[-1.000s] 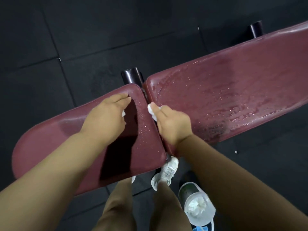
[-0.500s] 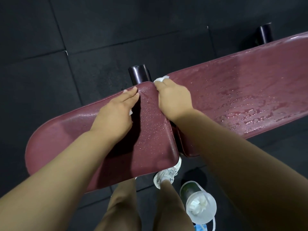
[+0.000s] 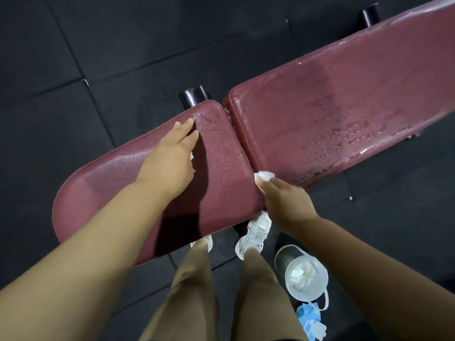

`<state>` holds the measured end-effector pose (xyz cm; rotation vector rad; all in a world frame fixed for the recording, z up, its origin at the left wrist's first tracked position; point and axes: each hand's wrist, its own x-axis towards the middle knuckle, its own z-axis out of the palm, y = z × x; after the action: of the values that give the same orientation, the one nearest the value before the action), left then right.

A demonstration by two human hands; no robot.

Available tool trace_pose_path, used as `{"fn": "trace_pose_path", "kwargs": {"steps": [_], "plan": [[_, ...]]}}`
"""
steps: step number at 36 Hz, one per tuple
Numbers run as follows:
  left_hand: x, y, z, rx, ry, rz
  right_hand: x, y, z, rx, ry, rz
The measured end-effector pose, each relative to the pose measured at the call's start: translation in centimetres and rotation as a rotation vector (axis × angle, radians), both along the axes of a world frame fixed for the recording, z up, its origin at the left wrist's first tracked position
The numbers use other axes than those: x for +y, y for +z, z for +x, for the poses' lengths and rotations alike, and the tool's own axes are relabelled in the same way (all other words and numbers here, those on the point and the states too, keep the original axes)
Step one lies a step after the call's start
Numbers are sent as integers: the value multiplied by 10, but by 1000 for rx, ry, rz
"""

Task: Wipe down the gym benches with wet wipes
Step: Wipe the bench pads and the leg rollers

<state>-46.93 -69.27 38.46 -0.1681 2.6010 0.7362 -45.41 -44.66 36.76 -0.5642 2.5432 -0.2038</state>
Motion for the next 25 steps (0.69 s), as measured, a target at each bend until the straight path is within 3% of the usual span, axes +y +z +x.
{"fn": "trace_pose_path", "kwargs": {"steps": [7,11,15,20,25], "plan": [[-14,5,24,-8,15,-36,-21,30,-31,68,-248,-193],[-29,9,41,-32,59,-85,-69,41,-72,-75,-475,-473],[-48,8,57,-73,118,-108,-112,21,-105,8,-213,-312],[-61,0,70,-19,110,-77,-155,0,-94,99,-161,-181],[-64,-4,72,-1,137,-49,-162,4,-43,-104,368,-180]]}}
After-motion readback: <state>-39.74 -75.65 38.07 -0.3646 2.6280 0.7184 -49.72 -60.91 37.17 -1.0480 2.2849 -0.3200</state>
